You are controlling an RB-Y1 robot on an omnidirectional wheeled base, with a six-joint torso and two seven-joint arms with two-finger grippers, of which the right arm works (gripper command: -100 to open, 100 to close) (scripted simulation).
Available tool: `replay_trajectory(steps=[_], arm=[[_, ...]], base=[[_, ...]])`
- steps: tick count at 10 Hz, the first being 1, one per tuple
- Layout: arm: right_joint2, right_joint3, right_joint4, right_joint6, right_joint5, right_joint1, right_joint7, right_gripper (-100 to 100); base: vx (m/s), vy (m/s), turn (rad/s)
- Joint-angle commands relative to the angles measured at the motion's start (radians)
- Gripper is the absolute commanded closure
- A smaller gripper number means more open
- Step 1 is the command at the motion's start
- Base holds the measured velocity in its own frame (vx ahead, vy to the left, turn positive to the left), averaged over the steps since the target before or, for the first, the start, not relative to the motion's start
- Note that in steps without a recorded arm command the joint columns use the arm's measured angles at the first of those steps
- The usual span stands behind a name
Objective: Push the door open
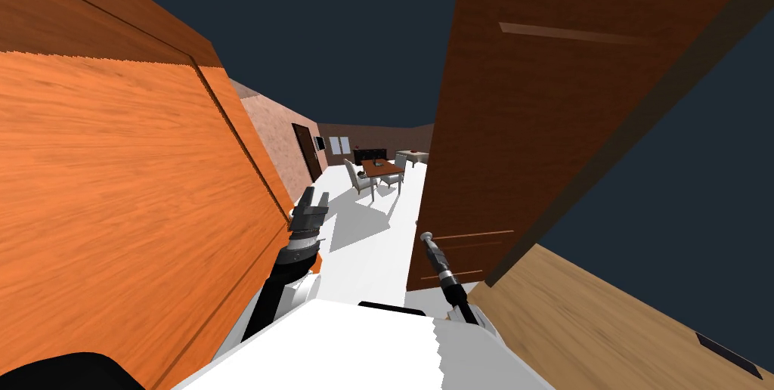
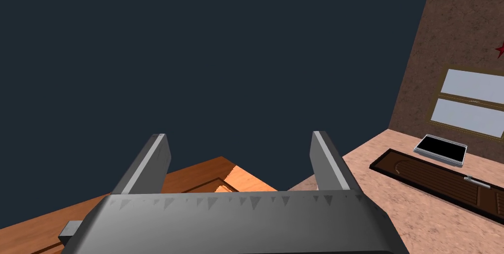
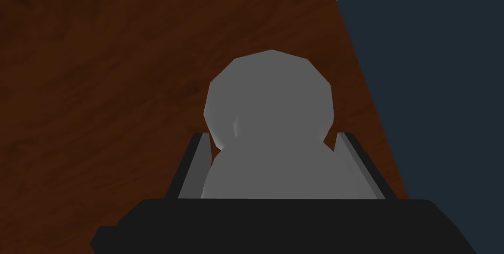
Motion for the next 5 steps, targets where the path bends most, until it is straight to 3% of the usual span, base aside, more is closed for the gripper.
replay_trajectory(steps=[1,5], arm=[[-0.005,-0.002,-0.004,0.0,-0.008,-0.004,-0.028,100],[-0.005,0.018,0.005,0.0,-0.042,-0.014,-0.142,100]], base=[[0.033,0.011,-0.013],[0.048,0.012,-0.037]])
